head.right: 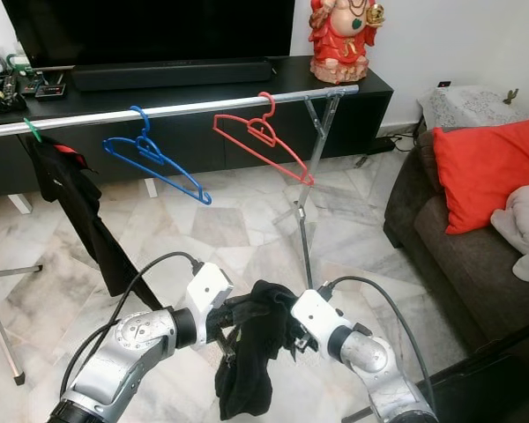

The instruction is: Hang hanger

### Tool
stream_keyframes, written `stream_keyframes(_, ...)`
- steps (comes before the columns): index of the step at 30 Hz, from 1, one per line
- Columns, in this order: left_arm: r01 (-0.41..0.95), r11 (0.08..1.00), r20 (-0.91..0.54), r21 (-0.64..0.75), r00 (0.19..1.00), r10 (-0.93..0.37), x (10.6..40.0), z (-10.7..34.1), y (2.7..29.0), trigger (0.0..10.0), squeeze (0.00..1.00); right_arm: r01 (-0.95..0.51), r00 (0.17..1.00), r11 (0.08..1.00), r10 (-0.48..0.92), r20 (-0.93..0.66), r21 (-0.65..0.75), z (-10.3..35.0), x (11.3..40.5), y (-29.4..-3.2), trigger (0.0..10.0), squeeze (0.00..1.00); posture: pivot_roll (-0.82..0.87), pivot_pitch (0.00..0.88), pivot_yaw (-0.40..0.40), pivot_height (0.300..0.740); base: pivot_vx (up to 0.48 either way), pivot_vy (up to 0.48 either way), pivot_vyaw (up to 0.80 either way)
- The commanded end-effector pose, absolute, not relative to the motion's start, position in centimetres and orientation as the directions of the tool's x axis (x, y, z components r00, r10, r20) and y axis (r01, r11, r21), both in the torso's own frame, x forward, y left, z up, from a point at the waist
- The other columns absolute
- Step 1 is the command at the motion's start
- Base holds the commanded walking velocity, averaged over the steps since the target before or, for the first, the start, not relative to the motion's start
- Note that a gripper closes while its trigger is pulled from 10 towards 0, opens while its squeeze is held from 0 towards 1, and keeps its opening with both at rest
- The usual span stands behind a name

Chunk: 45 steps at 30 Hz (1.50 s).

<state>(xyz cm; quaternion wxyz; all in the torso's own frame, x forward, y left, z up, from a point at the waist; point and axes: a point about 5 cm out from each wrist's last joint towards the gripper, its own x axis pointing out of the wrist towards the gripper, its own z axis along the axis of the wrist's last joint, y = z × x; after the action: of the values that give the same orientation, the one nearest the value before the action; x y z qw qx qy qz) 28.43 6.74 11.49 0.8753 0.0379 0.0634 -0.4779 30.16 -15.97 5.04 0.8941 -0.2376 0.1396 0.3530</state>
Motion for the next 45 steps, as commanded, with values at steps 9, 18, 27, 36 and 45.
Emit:
stream_keyframes(9, 0.853, 0.523, -0.120, 0.011, 0.520, -0.846, 28.2, 12.2, 6.5, 0.0, 0.00, -0.698, 0.709, 0.646, 0.563, -0.424, -0.308, 4.4, 30.0, -15.9, 0.0, 0.00, -0.06, 0.145, -0.031, 0.740, 0.000, 0.000, 0.00)
stream_keyframes(18, 0.853, 0.522, -0.121, 0.009, 0.519, -0.846, 28.1, 12.1, 6.4, 0.0, 0.00, -0.691, 0.712, 0.652, 0.544, -0.444, -0.311, 4.1, 30.0, -16.1, 10.0, 0.00, -0.07, 0.146, -0.031, 0.740, 0.000, 0.000, 0.00)
stream_keyframes(27, 0.851, 0.524, -0.122, 0.010, 0.521, -0.844, 28.2, 12.1, 6.5, 0.0, 0.00, -0.697, 0.706, 0.651, 0.551, -0.444, -0.300, 3.9, 29.9, -15.9, 8.7, 0.00, -0.06, 0.148, -0.032, 0.740, 0.000, 0.000, 0.00)
stream_keyframes(36, 0.852, 0.524, -0.122, 0.011, 0.521, -0.845, 28.2, 12.1, 6.5, 0.0, 0.00, -0.691, 0.711, 0.662, 0.549, -0.438, -0.290, 3.8, 29.9, -15.9, 0.0, 0.00, -0.06, 0.148, -0.031, 0.740, 0.000, 0.000, 0.00)
stream_keyframes(45, 0.851, 0.525, -0.125, 0.010, 0.522, -0.844, 28.2, 12.1, 6.5, 0.0, 0.00, -0.705, 0.699, 0.650, 0.566, -0.437, -0.286, 3.7, 29.7, -15.8, 0.0, 0.00, -0.06, 0.147, -0.032, 0.740, 0.000, 0.000, 0.00)
